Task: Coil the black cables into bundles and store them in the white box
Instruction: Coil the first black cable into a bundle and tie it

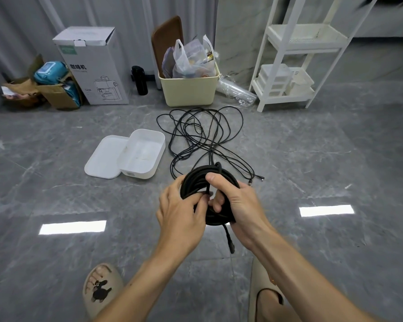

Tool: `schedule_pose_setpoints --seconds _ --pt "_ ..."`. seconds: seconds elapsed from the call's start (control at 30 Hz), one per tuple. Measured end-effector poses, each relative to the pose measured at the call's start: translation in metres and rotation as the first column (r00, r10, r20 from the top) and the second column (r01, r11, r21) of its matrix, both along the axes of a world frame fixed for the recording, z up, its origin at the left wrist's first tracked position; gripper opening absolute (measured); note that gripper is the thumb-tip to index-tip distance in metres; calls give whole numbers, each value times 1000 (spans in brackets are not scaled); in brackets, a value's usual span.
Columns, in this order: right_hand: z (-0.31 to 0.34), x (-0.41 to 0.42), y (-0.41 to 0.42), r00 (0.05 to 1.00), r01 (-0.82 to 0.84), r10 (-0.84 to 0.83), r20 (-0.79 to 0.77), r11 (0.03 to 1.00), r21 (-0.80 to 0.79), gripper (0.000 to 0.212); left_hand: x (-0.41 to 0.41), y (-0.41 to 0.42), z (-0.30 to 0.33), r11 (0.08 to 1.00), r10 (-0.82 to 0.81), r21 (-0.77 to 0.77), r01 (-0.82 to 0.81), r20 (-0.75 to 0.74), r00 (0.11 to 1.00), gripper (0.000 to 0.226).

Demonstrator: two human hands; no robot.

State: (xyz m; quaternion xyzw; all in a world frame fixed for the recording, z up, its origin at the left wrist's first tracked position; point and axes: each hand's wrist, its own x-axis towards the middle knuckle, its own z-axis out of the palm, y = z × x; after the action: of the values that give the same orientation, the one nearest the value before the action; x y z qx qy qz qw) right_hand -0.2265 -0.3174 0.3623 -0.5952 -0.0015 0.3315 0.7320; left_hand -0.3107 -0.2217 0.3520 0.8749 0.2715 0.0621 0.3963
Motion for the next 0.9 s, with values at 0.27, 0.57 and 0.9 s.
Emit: schedule_pose_setpoints --seconds 0.27,0.57,0.9 --pt "1 1 0 998 -19 23 67 998 -59 44 -1 1 11 909 81 -414 -43 73 994 38" --pt "-2 5 1 953 32 24 303 983 -179 41 -10 -16 23 637 207 -766 -85 64 976 33" --pt "-9 4 -1 850 41 128 512 951 -306 22 -15 15 22 628 140 -748 -216 -165 976 39"
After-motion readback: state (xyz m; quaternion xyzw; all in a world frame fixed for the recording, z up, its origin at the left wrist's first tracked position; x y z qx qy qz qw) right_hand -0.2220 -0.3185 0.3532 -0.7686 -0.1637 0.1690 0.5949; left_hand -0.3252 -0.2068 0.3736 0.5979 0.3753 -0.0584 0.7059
